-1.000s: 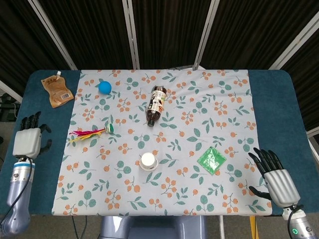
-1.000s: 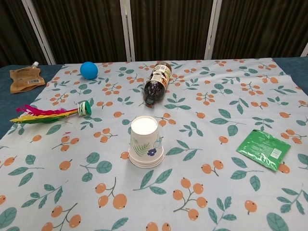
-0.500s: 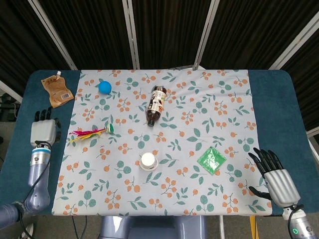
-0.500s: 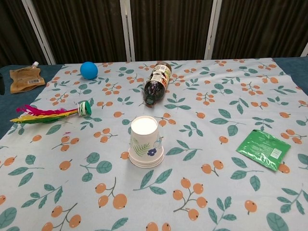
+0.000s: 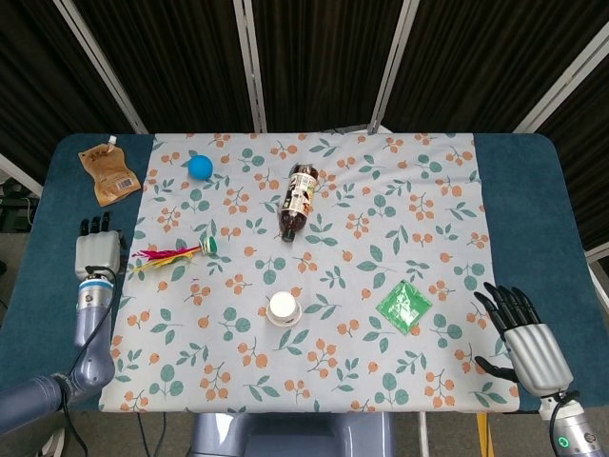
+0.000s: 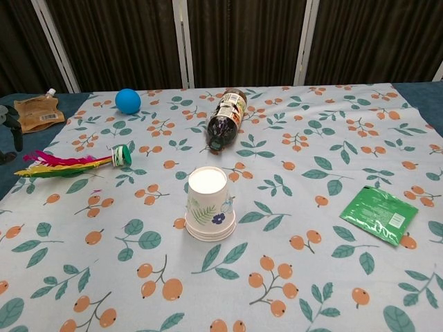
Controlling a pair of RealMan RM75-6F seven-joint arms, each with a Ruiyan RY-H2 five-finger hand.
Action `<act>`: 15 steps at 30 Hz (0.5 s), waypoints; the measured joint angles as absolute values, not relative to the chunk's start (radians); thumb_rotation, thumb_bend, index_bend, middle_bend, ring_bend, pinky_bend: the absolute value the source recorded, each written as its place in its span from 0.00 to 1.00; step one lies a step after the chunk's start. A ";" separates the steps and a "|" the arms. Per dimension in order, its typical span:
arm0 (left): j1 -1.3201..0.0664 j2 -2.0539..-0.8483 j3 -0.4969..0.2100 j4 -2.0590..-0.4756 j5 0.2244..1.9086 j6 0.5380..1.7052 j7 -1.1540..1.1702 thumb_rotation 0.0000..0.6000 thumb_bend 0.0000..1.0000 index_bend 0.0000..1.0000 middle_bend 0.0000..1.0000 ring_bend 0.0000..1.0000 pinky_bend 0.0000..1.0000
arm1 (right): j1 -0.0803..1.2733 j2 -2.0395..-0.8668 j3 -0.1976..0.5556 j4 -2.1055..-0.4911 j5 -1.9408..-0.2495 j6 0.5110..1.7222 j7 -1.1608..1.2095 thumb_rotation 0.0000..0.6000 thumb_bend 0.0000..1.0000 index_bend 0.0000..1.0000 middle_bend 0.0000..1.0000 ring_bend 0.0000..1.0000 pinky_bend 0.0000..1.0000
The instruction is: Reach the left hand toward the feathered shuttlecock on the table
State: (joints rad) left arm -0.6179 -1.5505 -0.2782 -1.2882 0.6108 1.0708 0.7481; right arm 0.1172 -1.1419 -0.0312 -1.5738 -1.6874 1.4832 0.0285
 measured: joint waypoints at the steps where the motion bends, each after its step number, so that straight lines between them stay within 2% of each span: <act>1: -0.621 -1.554 -0.276 -1.285 0.610 1.070 0.749 1.00 0.48 0.48 0.00 0.00 0.00 | 0.117 -1.142 -0.031 -1.573 -1.687 1.483 0.028 1.00 0.05 0.08 0.00 0.00 0.00; 15: -0.647 -1.579 -0.248 -1.262 0.615 1.068 0.758 1.00 0.48 0.53 0.00 0.00 0.00 | 0.117 -1.144 -0.030 -1.573 -1.685 1.484 0.028 1.00 0.05 0.08 0.00 0.00 0.00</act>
